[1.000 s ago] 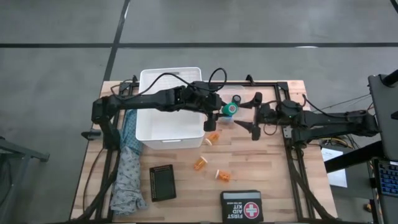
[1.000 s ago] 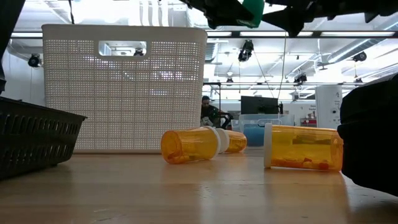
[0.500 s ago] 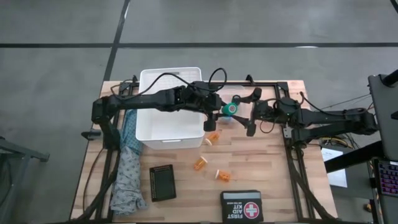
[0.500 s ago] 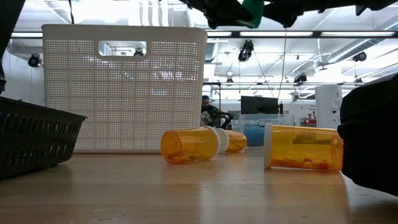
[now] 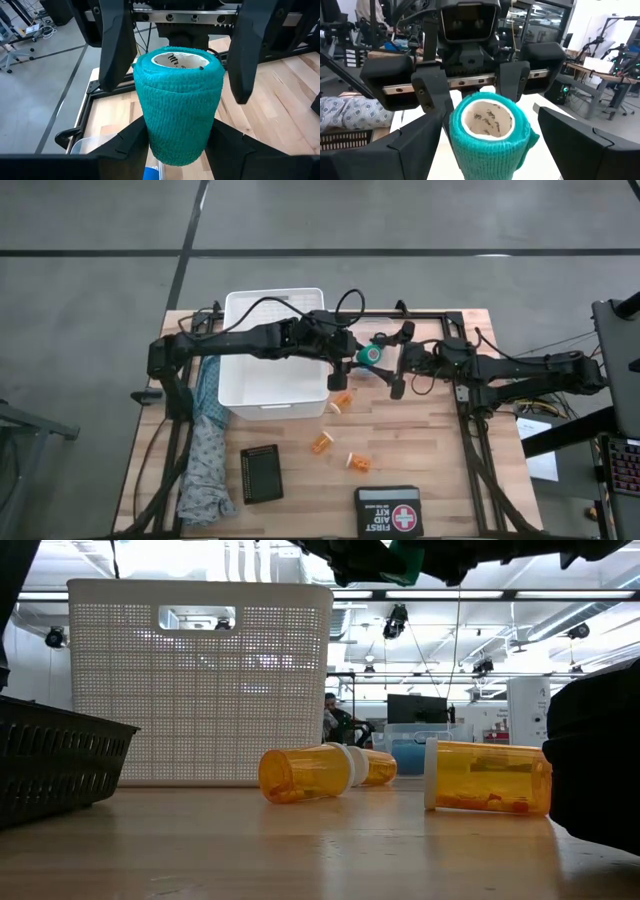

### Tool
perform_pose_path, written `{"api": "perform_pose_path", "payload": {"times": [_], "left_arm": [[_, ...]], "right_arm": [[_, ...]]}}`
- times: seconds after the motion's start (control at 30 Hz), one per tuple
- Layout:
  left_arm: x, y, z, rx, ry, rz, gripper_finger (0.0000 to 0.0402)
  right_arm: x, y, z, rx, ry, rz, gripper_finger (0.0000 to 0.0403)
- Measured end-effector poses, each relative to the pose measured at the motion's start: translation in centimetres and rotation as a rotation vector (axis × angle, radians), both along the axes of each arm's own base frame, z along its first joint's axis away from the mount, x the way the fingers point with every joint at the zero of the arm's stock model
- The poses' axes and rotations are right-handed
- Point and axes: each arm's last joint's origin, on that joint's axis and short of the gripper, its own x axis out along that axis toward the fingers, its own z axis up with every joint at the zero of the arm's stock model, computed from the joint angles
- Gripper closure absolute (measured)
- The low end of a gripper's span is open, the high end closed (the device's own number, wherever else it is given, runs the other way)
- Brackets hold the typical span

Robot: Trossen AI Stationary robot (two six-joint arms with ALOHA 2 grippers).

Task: Pick & place medical supplies in basket/bin
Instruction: Put the green roll bandage into the transparent bin

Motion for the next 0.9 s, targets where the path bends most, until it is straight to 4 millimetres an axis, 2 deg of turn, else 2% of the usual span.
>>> {"api": "perform_pose_path", "payload": {"times": [0.4, 0.73, 0.9], "left_arm": [[0.01, 0.00, -0.01, -0.001, 0.000, 0.000, 0.0231], [0.02, 0.03, 0.03, -0.001, -0.004, 0.005, 0.0231], [0.02, 0.06, 0.03, -0.001, -0.004, 0.005, 0.0231]], "right_arm": [[0.00, 0.00, 0.04, 0.002, -0.001, 0.000, 0.0083], [0.01, 0.00, 0.04, 0.002, 0.000, 0.000, 0.0189], [0.01, 0.00, 0.04, 0.001, 0.000, 0.000, 0.0218]]}}
